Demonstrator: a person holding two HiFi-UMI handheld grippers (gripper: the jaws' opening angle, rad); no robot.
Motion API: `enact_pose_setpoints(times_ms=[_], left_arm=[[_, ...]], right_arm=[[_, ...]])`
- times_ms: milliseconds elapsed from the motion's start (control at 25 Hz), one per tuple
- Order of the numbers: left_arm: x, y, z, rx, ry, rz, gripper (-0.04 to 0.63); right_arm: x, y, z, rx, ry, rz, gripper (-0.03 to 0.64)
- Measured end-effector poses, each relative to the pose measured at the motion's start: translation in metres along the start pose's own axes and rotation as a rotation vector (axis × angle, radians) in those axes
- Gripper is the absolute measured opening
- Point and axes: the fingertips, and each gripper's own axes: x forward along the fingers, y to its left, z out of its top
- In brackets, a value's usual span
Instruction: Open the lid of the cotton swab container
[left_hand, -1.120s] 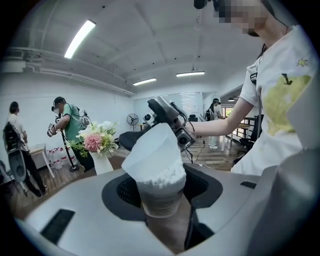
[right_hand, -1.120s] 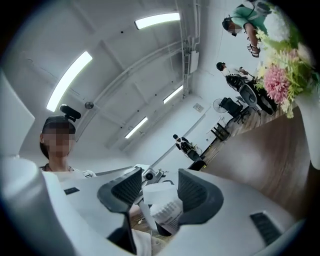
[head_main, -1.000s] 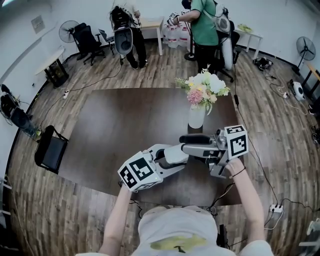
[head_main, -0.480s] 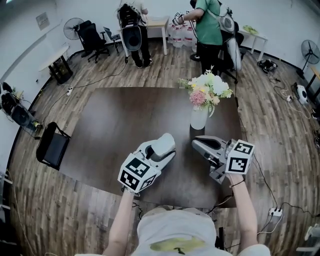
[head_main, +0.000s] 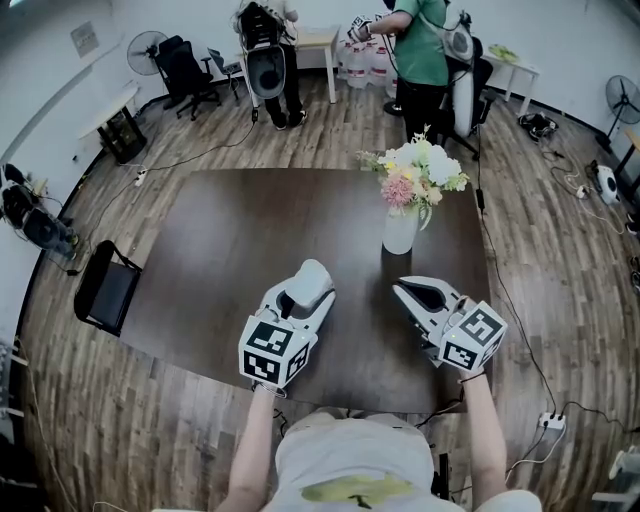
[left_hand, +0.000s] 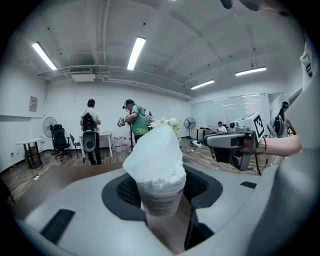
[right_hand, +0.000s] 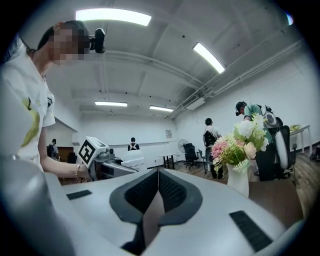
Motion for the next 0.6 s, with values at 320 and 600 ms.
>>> enact_pose_setpoints(times_ms=[320,600], left_arm=[[-0.005,0.016,-0.008,-0.029,-0.016,0.086,0.218],[-0.005,0.022,-0.014,-0.021,-0.003,0.106,0.218]], right_arm=[[-0.007,-0.014,-0.008,0.027,-0.032,-0.08,0.021],[-0.013,-0.027,-0.007,0.066,-0.067,-0.142,0.02]])
